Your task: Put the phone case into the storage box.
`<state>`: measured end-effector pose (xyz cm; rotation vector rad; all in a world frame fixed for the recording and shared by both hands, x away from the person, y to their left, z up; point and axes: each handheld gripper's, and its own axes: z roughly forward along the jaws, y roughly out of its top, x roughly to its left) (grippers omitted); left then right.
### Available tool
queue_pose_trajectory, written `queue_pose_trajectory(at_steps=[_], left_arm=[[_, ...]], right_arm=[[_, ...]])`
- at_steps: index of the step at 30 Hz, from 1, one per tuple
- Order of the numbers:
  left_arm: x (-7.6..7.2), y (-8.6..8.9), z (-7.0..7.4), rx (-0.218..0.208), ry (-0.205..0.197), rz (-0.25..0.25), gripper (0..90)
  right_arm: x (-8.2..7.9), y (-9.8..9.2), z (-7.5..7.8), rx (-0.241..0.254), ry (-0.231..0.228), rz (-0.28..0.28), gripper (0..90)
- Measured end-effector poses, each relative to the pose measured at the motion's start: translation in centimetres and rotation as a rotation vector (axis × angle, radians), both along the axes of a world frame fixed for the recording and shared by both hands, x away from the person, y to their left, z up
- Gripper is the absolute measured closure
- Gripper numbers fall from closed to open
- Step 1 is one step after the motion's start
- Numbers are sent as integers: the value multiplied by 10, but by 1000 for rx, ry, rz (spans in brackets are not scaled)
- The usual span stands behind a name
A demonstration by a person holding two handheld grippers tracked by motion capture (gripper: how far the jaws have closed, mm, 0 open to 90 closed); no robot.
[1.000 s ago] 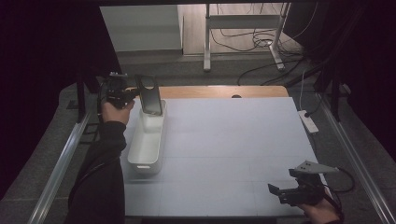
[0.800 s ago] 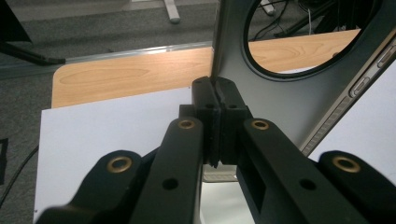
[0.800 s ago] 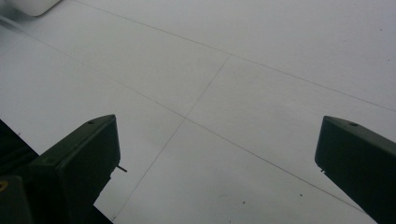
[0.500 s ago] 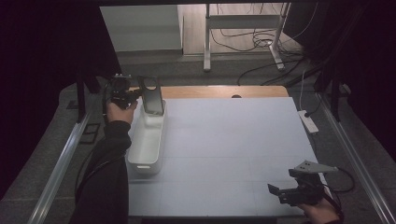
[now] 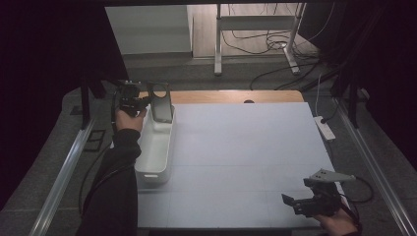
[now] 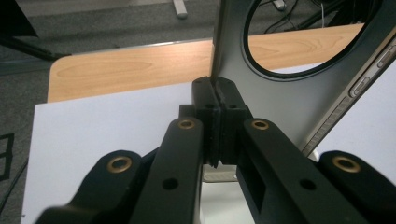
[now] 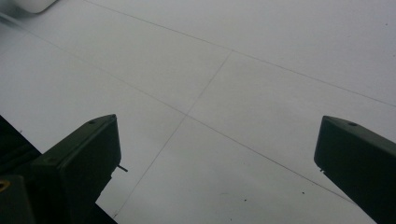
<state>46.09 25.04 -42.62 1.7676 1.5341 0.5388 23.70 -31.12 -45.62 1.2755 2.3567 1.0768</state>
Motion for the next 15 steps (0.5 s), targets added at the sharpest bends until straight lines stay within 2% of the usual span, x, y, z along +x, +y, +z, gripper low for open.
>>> queue_pose_trajectory(at_steps=[15], left_arm=[[-1, -1, -17, 3, 17, 5, 889]], right_arm=[[0, 0, 0, -2, -4, 2, 8]])
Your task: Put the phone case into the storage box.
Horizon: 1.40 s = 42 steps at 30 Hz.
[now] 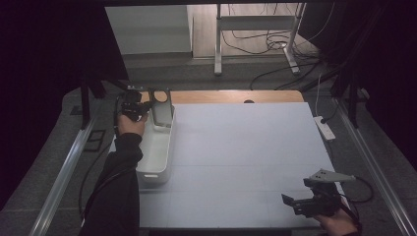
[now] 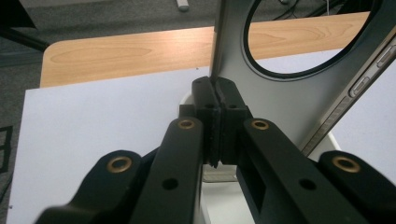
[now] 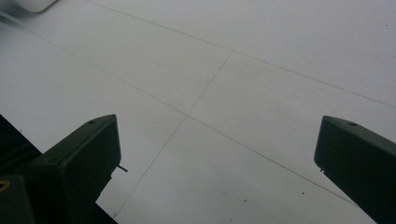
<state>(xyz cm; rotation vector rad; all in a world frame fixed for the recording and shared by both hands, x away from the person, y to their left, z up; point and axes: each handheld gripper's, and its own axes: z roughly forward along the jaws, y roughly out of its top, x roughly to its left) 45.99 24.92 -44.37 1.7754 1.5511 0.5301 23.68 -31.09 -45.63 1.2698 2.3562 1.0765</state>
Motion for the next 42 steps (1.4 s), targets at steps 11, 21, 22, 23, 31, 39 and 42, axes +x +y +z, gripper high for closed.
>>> queue_pose_trajectory(at_steps=[11, 21, 22, 23, 31, 39, 42], left_arm=[[0, 1, -4, -5, 6, -11, 862], [0, 4, 0, -5, 5, -19, 703], [-1, 5, 0, -8, 8, -20, 691], [-1, 6, 0, -14, 6, -20, 681], [-4, 10, -1, -43, 13, -51, 568], [-9, 12, 1, -59, 22, -77, 500], [-11, 12, 2, -69, 26, -93, 473]], right_arm=[[0, 0, 0, -2, 1, 1, 8], [0, 0, 0, -2, 1, 2, 8], [0, 0, 0, -2, 2, 2, 9], [0, 0, 0, -3, 2, 2, 8], [0, 1, 0, -3, 4, 2, 9], [0, 1, 0, -6, 5, 3, 9], [0, 1, 0, -7, 6, 3, 10]])
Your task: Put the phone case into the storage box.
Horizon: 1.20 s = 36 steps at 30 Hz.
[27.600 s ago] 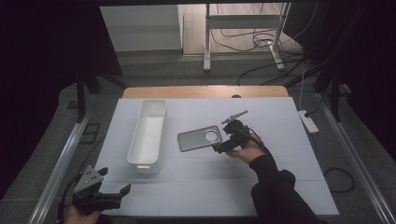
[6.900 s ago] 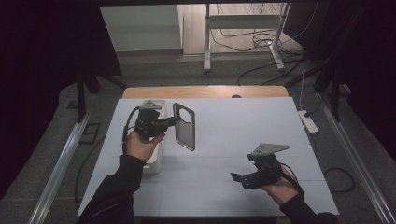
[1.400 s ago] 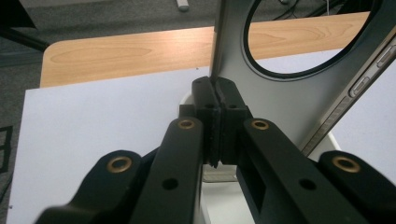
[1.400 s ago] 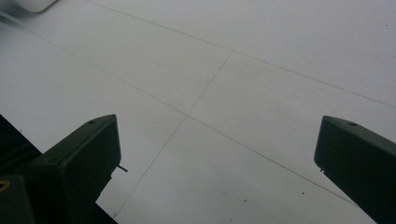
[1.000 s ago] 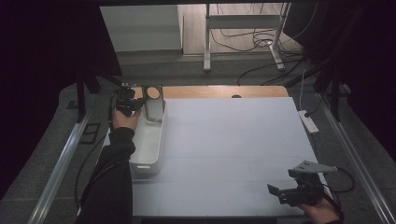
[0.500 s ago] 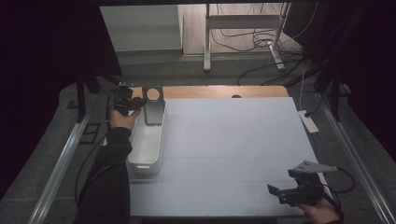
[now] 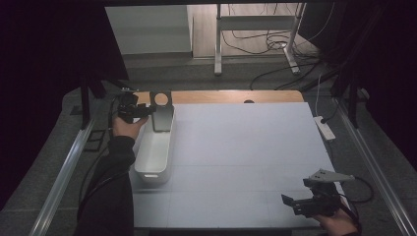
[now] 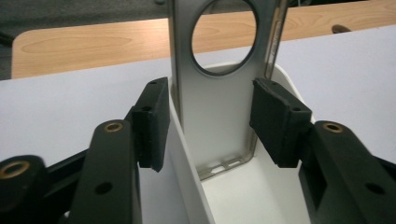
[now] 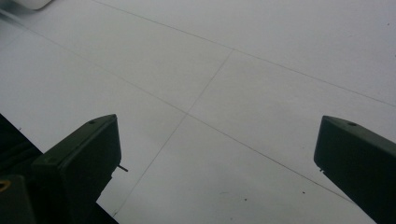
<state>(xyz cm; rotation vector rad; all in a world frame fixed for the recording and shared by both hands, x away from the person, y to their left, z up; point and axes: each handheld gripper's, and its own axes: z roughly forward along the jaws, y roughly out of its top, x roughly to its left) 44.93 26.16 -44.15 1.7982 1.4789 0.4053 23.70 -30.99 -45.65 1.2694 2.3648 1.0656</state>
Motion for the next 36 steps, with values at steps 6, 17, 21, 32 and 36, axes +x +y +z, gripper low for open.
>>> queue_pose_trajectory(at_steps=[6, 17, 21, 32, 36], left_arm=[[-2, 0, 0, -9, 8, -21, 440], [-8, 1, 0, -49, 3, -61, 345], [-10, 1, 0, -60, 1, -68, 318], [-16, -2, 1, -74, 9, -92, 181], [-19, -3, 2, -73, 11, -108, 155]], right_arm=[[0, 0, 0, 0, 0, -1, 10], [0, 0, 0, 1, 0, -1, 10], [0, 0, 0, 0, 0, -1, 10], [0, 0, 0, 0, -1, -1, 10], [0, 0, 0, -1, -2, 0, 10]])
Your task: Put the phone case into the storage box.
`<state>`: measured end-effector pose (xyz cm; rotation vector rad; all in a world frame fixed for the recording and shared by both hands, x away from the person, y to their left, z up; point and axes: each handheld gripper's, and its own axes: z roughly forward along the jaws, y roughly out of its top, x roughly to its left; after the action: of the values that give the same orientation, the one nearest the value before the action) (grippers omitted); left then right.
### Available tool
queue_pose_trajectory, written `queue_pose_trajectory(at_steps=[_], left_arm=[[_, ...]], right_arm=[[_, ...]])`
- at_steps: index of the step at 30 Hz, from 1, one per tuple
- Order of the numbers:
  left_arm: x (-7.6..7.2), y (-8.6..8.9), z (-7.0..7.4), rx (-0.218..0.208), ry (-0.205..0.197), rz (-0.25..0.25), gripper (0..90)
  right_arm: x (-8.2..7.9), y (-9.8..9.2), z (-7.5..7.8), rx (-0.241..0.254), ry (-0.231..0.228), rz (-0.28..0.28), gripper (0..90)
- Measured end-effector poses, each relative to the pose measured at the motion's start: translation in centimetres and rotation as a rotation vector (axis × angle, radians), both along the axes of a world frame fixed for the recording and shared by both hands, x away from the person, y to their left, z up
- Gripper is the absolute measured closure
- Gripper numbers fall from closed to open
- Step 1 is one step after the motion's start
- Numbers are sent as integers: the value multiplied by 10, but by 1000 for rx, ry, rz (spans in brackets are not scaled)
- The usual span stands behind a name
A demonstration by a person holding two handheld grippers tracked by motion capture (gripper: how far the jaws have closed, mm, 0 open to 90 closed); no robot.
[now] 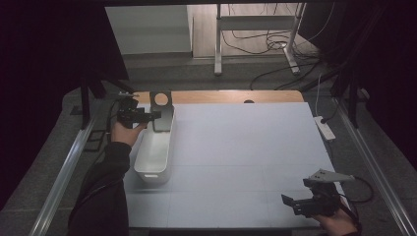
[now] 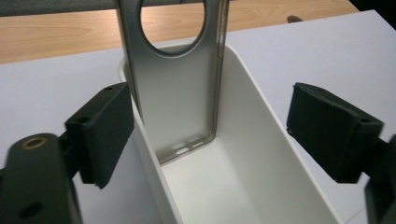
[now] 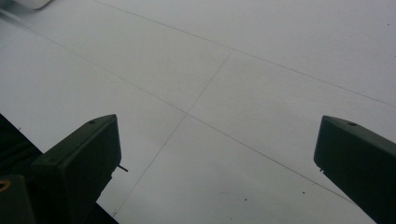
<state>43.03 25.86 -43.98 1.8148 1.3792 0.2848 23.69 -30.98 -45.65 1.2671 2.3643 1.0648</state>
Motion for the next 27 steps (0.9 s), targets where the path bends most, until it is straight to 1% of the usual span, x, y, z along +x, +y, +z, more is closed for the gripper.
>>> queue_pose_trajectory(at_steps=[9, 13, 19, 24, 27], left_arm=[[-9, -2, 1, -20, -16, -42, 82], [-13, -4, 2, -3, -24, -58, 50], [-21, -7, 3, 33, -44, -78, 36], [-28, -10, 4, 33, -55, -89, 28], [-33, -12, 5, 36, -68, -96, 25]], right_arm=[[0, 0, 0, -2, -2, 3, 10], [0, 0, 0, -2, -1, 3, 11], [0, 1, 0, -5, 1, 3, 12], [0, 1, 0, -5, 0, 3, 12], [0, 1, 0, -6, -1, 3, 12]])
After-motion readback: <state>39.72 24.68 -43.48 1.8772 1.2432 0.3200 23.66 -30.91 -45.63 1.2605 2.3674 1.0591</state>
